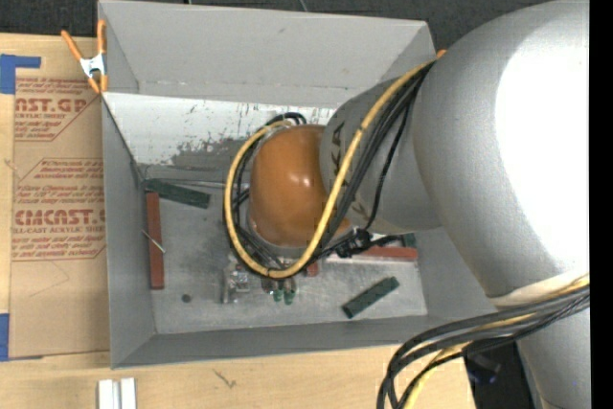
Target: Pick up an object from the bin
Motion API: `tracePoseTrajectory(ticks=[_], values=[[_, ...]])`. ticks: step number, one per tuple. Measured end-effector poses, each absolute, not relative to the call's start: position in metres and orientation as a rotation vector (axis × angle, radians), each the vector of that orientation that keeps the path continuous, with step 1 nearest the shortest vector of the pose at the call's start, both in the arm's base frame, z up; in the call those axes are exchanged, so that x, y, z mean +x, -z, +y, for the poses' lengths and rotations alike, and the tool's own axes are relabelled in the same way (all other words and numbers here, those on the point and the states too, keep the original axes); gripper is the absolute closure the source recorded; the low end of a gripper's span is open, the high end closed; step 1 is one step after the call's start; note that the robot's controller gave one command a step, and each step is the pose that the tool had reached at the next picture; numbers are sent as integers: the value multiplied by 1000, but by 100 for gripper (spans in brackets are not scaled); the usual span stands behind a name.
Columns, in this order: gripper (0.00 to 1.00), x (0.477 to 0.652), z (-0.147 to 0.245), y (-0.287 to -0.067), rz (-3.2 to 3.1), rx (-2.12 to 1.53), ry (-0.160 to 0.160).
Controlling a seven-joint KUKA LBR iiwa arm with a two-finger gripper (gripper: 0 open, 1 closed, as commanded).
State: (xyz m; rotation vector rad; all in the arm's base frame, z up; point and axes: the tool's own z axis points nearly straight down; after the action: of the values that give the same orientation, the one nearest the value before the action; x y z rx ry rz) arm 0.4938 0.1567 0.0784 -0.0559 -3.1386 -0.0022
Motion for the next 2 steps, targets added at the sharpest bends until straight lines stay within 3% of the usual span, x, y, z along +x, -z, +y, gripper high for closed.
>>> tracePoseTrajectory(ticks=[1,2], values=[[100,516,178,-94,-3132,124,-6],[100,538,181,-160,-3132,218,2]])
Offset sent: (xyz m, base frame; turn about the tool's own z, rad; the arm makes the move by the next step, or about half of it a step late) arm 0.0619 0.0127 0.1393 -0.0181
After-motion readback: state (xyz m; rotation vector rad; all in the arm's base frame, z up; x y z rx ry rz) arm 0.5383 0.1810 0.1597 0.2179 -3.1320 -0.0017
